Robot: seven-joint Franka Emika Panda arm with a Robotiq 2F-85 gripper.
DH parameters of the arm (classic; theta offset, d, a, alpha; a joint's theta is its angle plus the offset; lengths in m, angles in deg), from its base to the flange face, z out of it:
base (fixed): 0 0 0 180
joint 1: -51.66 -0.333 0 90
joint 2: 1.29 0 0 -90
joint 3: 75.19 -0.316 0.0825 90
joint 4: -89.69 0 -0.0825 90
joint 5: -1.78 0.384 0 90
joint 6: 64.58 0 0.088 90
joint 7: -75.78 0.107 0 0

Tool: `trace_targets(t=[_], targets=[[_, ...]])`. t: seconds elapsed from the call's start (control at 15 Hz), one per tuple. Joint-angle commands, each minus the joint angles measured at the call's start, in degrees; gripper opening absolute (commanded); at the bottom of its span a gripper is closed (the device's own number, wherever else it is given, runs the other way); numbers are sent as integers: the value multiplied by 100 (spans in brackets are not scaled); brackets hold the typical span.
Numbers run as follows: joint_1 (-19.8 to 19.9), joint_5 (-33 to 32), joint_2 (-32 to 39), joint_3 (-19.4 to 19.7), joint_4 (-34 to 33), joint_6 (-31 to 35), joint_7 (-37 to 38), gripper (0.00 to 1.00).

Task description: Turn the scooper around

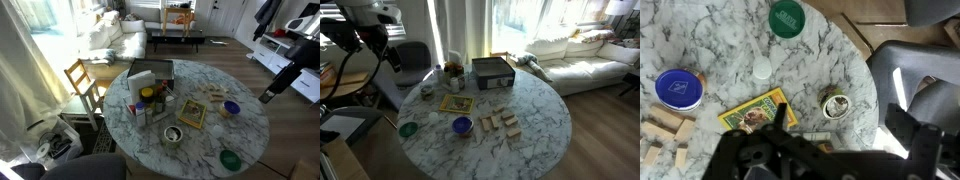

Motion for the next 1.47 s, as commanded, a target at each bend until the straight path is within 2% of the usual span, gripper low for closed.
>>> trace_targets(t=[0.0, 0.33, 0.4, 0.53, 0.87, 1.33, 1.4], targets=[[74, 41, 9, -60, -16, -25, -36, 100], [74, 41, 10, -60, -16, -25, -36, 100], [234, -84, 262, -205, -92, -206, 431, 100], [412, -248, 602, -414, -44, 53, 964, 100], [624, -321, 1618, -808, -152, 226, 2280, 100], [792, -40, 3129, -664, -541, 519, 3702, 100], [712, -169, 2665, -674, -316, 419, 3355, 100]])
